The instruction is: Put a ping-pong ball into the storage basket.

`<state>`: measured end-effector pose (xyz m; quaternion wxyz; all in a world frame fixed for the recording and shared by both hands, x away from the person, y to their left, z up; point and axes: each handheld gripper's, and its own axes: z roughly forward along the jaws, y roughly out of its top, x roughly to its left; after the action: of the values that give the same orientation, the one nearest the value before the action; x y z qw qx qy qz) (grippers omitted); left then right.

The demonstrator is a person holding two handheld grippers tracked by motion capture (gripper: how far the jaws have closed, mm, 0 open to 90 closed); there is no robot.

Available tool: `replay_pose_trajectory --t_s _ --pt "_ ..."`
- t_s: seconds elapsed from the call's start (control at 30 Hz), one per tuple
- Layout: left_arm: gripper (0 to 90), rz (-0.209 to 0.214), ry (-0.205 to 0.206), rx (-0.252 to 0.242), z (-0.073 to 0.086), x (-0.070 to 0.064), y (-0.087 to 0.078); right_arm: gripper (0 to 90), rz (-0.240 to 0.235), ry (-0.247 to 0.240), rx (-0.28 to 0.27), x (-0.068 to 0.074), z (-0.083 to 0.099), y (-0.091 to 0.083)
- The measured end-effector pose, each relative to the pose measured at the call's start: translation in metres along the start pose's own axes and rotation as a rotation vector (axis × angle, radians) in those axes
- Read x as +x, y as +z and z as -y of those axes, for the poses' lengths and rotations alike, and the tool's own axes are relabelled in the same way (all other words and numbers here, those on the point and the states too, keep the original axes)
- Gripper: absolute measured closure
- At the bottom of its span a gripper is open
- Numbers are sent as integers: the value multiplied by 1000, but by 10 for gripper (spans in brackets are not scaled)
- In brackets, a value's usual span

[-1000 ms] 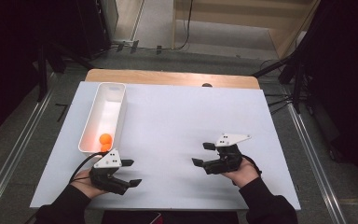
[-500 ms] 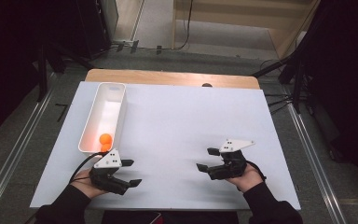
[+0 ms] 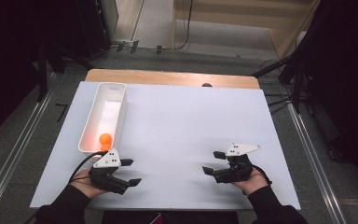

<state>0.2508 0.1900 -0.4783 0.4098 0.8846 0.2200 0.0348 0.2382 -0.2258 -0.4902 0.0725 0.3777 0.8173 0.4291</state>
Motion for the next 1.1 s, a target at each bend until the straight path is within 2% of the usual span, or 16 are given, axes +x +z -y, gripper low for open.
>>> replay_pose_trajectory --t_s 0.53,0.8,1.1 --pt "254 -1 3 4 0 0 0 218 34 30 7 -3 15 -14" --pt "254 -2 3 7 0 1 0 218 56 29 13 -4 21 -20" --pt "255 -5 5 8 0 1 0 218 62 49 22 -5 30 -25"
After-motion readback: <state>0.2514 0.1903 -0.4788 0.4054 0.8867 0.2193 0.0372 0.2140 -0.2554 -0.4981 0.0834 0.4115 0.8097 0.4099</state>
